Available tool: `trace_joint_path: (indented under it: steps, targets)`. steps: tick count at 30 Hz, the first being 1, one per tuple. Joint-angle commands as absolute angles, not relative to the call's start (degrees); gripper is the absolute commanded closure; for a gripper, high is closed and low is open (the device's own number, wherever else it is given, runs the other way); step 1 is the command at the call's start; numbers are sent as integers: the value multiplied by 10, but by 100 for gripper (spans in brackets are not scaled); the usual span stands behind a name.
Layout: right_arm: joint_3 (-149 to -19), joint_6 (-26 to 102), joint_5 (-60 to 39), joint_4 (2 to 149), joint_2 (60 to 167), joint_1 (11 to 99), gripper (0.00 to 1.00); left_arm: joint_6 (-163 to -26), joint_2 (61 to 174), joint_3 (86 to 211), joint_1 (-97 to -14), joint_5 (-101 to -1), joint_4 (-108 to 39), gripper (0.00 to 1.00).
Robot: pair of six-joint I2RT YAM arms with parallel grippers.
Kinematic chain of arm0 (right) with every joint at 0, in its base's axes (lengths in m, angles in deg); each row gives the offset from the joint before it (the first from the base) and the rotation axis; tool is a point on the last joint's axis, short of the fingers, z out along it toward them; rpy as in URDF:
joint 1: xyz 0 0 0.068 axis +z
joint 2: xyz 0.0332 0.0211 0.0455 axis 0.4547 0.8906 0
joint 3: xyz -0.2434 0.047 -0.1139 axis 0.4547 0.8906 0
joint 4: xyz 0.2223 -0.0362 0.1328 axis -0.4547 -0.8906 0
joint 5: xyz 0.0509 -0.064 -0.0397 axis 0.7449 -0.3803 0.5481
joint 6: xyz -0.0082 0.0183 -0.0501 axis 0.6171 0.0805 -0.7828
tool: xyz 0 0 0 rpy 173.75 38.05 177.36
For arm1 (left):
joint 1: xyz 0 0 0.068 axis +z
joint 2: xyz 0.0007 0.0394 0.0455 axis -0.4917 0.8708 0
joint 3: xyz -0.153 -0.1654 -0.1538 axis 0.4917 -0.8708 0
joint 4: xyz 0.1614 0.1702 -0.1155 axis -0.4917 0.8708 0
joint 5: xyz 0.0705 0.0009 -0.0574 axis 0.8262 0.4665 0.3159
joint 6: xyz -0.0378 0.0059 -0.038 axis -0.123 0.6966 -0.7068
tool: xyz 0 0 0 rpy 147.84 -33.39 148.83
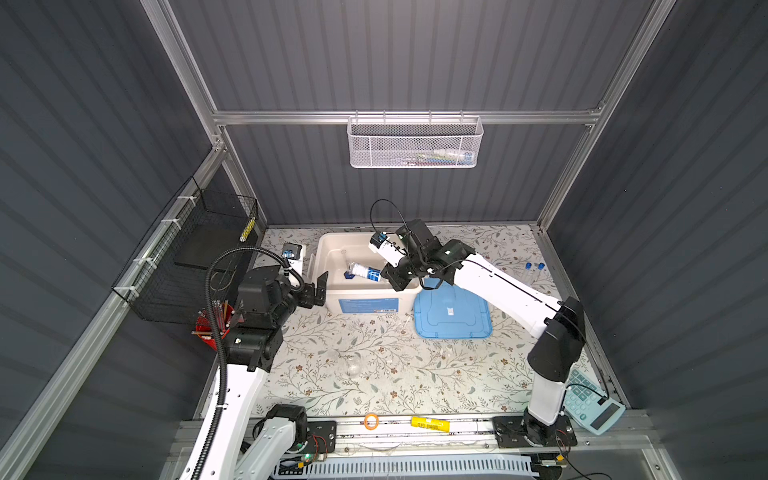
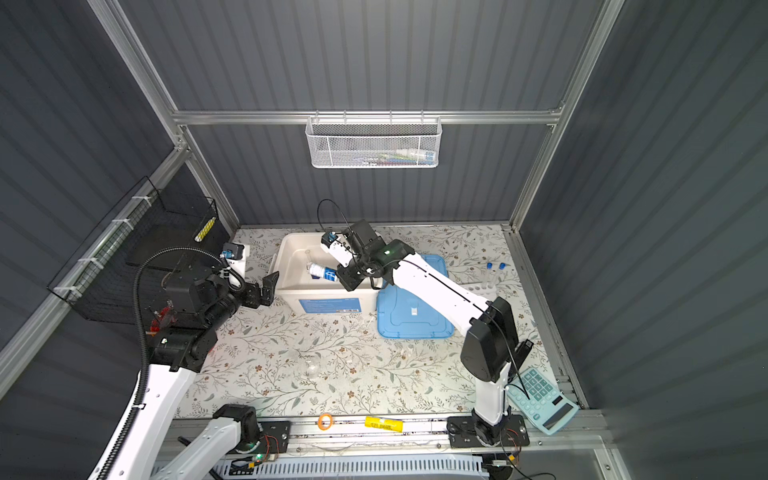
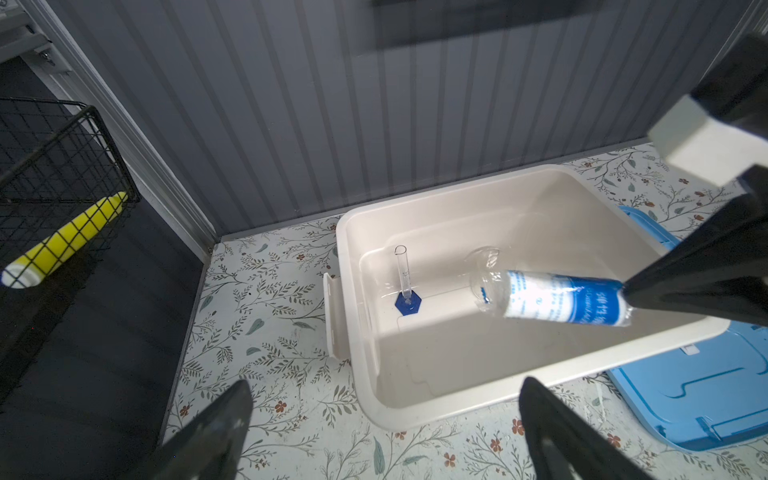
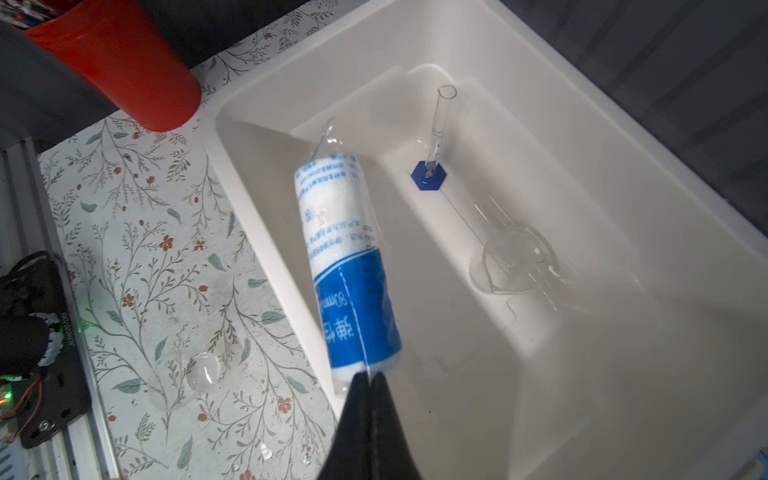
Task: Organize the chemistry lab equipment
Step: 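Lift the bandage roll with the right gripper over the white bin, then lower the bandage roll into the bin and open the right gripper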
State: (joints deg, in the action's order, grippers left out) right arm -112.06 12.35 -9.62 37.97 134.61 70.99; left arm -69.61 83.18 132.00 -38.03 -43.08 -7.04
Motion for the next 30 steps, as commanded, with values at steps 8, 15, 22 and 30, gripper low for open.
trace_joint_path:
  steps: [8,15,22,30]
  targets:
    - [-1182,70,-83,400,1424,674,100,-686,850,1338,-381,-421,-64,0]
    - [-1187,25,-43,398,1453,665,100,-683,862,1337,-381,-423,-63,0]
    - [-1224,-38,26,361,1486,654,99,-678,873,1336,-381,-422,-62,0]
    - [-1275,-74,7,331,1540,654,100,-671,887,1338,-380,-420,-61,0]
